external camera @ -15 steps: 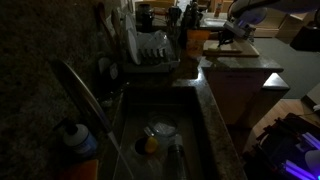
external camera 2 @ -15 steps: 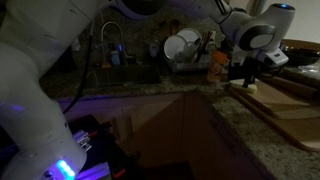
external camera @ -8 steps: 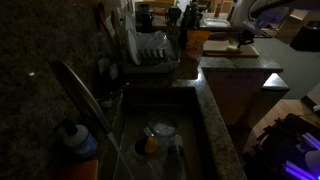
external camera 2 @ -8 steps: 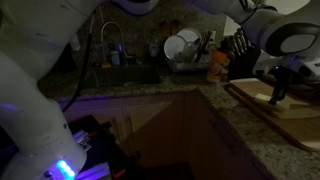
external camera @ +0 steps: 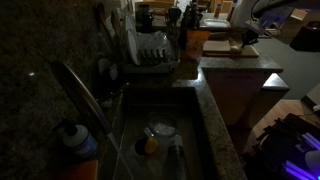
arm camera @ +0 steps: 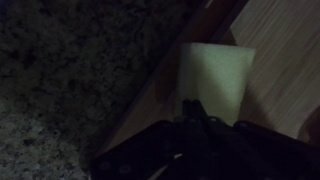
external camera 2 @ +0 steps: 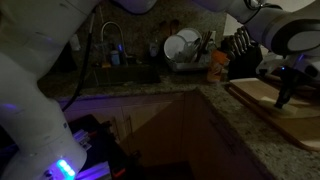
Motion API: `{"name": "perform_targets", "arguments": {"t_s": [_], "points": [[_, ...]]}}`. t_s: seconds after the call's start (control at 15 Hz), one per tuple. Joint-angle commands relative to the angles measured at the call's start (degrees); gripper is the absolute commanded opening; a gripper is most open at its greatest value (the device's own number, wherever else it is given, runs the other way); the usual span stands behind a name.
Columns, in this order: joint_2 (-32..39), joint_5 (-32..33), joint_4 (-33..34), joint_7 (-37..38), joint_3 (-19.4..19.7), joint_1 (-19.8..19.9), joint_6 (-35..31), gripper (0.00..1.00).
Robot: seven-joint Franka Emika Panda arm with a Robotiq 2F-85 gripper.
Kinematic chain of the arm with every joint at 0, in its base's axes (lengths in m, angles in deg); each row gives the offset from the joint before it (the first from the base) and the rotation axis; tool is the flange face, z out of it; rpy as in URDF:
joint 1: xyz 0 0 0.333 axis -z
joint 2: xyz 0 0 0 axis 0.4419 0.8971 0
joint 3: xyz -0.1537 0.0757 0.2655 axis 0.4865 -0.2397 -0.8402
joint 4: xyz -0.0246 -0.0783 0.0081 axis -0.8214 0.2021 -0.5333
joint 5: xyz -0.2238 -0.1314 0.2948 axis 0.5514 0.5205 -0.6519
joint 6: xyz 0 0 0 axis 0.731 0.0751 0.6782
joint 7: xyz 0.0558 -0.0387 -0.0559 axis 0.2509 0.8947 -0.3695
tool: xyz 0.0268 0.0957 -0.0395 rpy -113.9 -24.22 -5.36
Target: Place the yellow sponge on the chopping board and wipe the chopping board
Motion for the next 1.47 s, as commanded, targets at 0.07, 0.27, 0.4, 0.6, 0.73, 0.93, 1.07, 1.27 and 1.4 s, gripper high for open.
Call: {"name": "perform_targets", "arguments": {"t_s": [0.07,0.27,0.4,0.6,0.73,0.93,1.07,1.27,1.4], "points": [[0.03,0.50,3.34,0.58,-1.13,-2.87,2.67,0.00],[-0.99,-0.03,3.56,-1.17,-2.92,-4.89,5.28,0.00],[-0.77,-0.04,4.55,-1.34,-3.83,-6.04,6.55,0.00],[0.19,2.02,4.39,-1.84,-3.04,-8.71,2.78,0.00],[1.04,4.72,3.47,-2.42,-2.16,-10.23,0.02,0.00],[3.19,7.65,3.40,-2.83,-2.21,-11.29,-3.06,0.00],[4.50,8.43,3.57,-4.09,-2.88,-11.47,-5.71,0.00],[4.69,8.38,3.15,-7.35,-3.90,-11.84,-9.05,0.00],[4.72,8.10,2.85,-8.99,-4.50,-12.28,-10.87,0.00]]}}
